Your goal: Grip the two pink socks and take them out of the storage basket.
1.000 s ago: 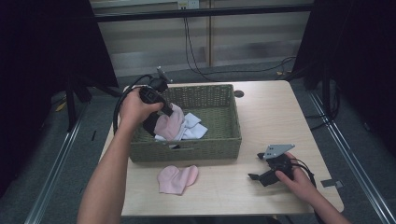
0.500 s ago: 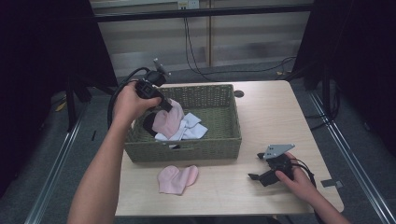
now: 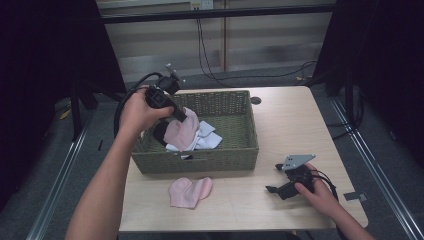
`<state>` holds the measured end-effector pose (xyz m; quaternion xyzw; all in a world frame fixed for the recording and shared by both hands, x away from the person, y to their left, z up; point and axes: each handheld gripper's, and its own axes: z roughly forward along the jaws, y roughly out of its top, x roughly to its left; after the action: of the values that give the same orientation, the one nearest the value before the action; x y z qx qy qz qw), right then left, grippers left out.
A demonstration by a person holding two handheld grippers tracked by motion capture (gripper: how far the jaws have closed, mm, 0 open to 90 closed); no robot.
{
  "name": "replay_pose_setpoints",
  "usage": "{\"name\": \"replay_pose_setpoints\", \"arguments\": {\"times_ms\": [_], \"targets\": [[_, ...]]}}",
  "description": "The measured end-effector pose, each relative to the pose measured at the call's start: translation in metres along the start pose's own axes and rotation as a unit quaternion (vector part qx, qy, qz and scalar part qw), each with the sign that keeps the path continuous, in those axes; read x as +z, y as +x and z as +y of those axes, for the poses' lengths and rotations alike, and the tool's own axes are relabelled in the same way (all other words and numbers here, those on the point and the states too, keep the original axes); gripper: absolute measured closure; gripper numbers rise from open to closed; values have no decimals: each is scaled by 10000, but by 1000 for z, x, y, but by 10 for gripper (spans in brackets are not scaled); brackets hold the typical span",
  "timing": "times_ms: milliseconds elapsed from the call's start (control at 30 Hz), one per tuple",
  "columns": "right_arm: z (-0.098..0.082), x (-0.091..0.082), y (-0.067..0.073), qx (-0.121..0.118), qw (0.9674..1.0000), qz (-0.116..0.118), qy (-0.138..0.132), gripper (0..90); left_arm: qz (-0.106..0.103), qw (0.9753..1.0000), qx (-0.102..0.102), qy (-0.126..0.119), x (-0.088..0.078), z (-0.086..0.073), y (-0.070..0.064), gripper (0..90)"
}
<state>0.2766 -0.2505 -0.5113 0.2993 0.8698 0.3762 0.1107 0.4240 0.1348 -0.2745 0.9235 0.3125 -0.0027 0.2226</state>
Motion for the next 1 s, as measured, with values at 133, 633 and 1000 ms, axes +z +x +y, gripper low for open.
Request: {"name": "replay_pose_setpoints", "arguments": {"times_ms": [133,633,1000], "targets": [[0,0,0,-2,10000,-1,-1,97,-30,9999,84,-54,-4,-1,-7,861],[1,1,0,-18,10000,-35,-16,97,-144,9995,229,-135,-14,-11,-21,860],[1,1,0,4,10000,-44,-10,97,-230,9991,301,-193,-17,-20,-28,860]]}}
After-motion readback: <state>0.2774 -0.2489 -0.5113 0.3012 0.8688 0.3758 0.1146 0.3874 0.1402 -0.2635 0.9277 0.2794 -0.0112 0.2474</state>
